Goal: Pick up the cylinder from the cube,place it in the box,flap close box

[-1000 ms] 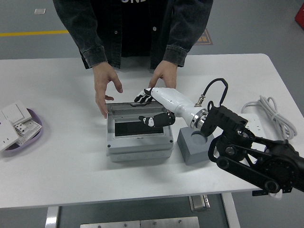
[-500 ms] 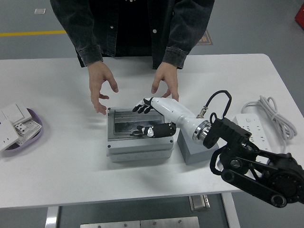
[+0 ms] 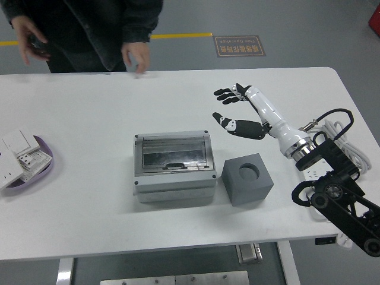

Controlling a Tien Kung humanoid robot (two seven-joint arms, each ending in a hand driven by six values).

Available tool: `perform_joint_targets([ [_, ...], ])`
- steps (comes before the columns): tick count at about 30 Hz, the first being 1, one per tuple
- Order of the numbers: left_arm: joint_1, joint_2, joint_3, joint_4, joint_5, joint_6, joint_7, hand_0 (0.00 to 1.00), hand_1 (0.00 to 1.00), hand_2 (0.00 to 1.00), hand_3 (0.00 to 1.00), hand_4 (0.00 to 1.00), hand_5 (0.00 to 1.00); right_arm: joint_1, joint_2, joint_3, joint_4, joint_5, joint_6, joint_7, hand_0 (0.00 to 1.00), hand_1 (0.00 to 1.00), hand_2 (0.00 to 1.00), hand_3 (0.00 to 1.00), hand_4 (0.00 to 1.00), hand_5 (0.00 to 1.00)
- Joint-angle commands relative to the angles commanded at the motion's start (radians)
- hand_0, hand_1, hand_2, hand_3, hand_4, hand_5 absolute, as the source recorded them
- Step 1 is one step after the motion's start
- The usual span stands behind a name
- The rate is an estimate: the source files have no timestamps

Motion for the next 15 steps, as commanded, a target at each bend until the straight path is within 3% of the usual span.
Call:
perform_joint_targets([
  [8, 0.0, -0.003, 0.007, 0.0, -0.008, 0.001, 0.0, 0.587, 0.613, 0.605, 0.633, 0.65, 0.162, -0.076, 0.085, 0.087, -0.167, 0.237, 0.011, 0.22, 0.723, 0.66, 0.675, 0.687, 0.686, 0.255],
  [15, 0.0, -0.006, 0.011, 0.0, -0.013, 0.001, 0.001, 0.587, 0.613, 0.605, 0.634, 0.649, 0.161, -0.107, 0.121, 0.133, -0.204, 0.361, 0.01, 0.329, 0.749, 0.669, 0.681, 0.688, 0.693, 0.24],
])
